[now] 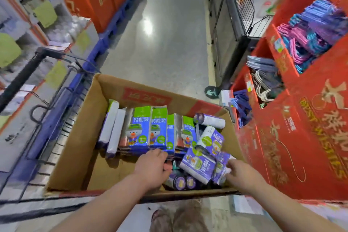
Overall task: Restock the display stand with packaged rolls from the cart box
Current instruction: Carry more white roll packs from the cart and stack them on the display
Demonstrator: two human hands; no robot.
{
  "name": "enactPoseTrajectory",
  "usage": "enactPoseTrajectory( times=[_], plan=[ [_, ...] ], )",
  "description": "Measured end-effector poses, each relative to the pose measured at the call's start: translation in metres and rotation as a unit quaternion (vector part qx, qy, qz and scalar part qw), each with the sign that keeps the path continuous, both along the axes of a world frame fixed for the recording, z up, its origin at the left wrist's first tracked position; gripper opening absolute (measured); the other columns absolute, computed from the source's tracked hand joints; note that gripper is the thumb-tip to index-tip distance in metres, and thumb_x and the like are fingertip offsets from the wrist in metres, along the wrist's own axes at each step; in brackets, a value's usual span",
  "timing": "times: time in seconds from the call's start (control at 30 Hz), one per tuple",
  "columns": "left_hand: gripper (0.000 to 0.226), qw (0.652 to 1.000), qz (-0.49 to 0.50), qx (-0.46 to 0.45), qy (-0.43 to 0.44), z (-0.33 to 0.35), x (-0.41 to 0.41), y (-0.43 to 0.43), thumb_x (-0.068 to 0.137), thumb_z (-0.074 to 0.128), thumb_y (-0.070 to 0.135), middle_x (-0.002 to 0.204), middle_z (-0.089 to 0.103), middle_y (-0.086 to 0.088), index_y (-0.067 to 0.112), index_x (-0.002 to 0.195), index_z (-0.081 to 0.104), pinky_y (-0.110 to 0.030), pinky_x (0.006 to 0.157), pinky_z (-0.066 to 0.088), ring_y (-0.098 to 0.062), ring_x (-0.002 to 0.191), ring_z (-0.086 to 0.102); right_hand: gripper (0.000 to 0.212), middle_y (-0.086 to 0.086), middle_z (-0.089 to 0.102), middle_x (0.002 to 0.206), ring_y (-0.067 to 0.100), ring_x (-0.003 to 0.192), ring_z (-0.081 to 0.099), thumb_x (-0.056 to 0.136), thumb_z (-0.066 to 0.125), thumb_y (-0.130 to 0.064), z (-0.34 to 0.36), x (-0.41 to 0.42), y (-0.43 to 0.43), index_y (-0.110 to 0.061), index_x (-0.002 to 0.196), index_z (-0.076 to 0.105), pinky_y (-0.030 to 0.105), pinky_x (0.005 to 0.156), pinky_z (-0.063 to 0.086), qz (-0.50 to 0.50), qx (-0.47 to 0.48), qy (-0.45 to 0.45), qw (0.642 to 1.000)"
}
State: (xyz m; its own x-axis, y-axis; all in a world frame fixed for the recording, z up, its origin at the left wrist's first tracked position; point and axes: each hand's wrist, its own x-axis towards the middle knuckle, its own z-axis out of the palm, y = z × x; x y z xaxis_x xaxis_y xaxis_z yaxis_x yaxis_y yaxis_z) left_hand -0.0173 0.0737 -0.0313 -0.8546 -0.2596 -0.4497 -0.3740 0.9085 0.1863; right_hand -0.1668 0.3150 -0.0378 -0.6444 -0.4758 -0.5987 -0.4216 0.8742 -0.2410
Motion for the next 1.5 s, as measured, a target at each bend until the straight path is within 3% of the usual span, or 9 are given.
enactPoseTrajectory(
  times=[0.13,0.3,0.43,0.6,0.8,0.93,1.23,1.37,1.5],
  plan=[
    [0.053,0.999,-0.021,0.012,-0.027,-0.017,-0.016,0.003,0.09,0.048,0.049,0.133,0.047,-0.001,0.022,0.135,0.043,-0.032,0.099,0.04,-0.024,0.126,0.045,0.039,0.003,0.061,0.121,0.024,0.113,0.058,0.081,0.048,-0.038,-0.012,-0.007,-0.003,-0.024,0.116,0.057,0.031,0.087,0.046,-0.027,0.013,-0.008,1.0],
    [0.056,0.997,-0.033,0.033,-0.065,-0.034,-0.039,0.006,0.088,0.05,0.05,0.133,0.047,-0.002,0.022,0.136,0.042,-0.034,0.099,0.04,-0.023,0.126,0.044,0.025,0.003,0.059,0.12,0.023,0.108,0.059,0.088,0.046,-0.03,-0.036,-0.02,0.001,-0.023,0.11,0.055,0.029,0.078,0.045,-0.058,0.039,-0.013,0.997],
    [0.056,0.993,-0.053,0.057,-0.089,-0.05,-0.066,0.015,0.088,0.053,0.048,0.134,0.045,-0.005,0.019,0.135,0.042,-0.036,0.101,0.039,-0.025,0.127,0.042,0.034,0.005,0.06,0.124,0.025,0.113,0.057,0.088,0.049,-0.032,-0.052,-0.033,0.013,-0.022,0.12,0.053,0.03,0.087,0.046,-0.091,0.052,-0.042,0.994],
    [0.052,0.988,-0.095,0.065,-0.105,-0.069,-0.101,0.033,0.087,0.055,0.045,0.13,0.045,-0.006,0.015,0.129,0.045,-0.036,0.099,0.039,-0.028,0.124,0.042,0.04,0.005,0.063,0.121,0.025,0.111,0.059,0.087,0.056,-0.04,-0.068,-0.039,0.017,-0.018,0.12,0.052,0.03,0.083,0.046,-0.16,0.042,-0.076,0.983],
    [0.055,0.982,-0.133,0.051,-0.124,-0.09,-0.132,0.048,0.087,0.054,0.051,0.133,0.041,-0.006,0.014,0.127,0.046,-0.038,0.105,0.033,-0.026,0.13,0.036,0.059,0.002,0.064,0.123,0.022,0.111,0.061,0.076,0.067,-0.054,-0.087,-0.039,0.014,-0.019,0.122,0.054,0.027,0.083,0.047,-0.286,-0.024,-0.159,0.944],
    [0.059,0.979,-0.127,0.06,-0.145,-0.1,-0.135,0.048,0.083,0.06,0.051,0.133,0.043,-0.005,0.016,0.127,0.043,-0.041,0.106,0.031,-0.025,0.129,0.038,0.067,0.004,0.063,0.122,0.023,0.111,0.061,0.073,0.075,-0.048,-0.093,-0.039,0.007,-0.012,0.122,0.048,0.03,0.087,0.047,-0.36,-0.046,-0.189,0.912],
    [0.091,0.973,-0.109,0.048,-0.198,-0.098,-0.132,0.037,0.074,0.061,0.069,0.143,0.036,-0.007,0.027,0.148,0.028,-0.037,0.104,0.035,-0.028,0.134,0.035,0.055,0.009,0.061,0.109,0.026,0.101,0.061,0.077,0.075,-0.031,-0.098,-0.038,-0.005,-0.006,0.112,0.042,0.03,0.084,0.046,-0.445,-0.064,-0.203,0.87],
    [0.077,0.967,-0.061,0.059,-0.239,-0.093,-0.126,0.035,0.073,0.062,0.069,0.131,0.047,-0.008,0.02,0.13,0.048,-0.035,0.095,0.043,-0.027,0.123,0.047,0.047,0.003,0.053,0.095,0.022,0.087,0.054,0.077,0.074,-0.029,-0.094,-0.038,-0.003,-0.01,0.101,0.039,0.028,0.079,0.043,-0.453,-0.076,-0.191,0.868],
    [0.065,0.958,0.007,0.119,-0.263,-0.087,-0.123,0.035,0.071,0.072,0.058,0.121,0.059,-0.004,0.017,0.114,0.046,-0.033,0.085,0.045,-0.025,0.11,0.056,0.046,0.004,0.059,0.097,0.022,0.09,0.059,0.074,0.075,-0.023,-0.087,-0.039,0.003,-0.011,0.104,0.043,0.03,0.082,0.046,-0.487,-0.123,-0.177,0.846]
  ],
)
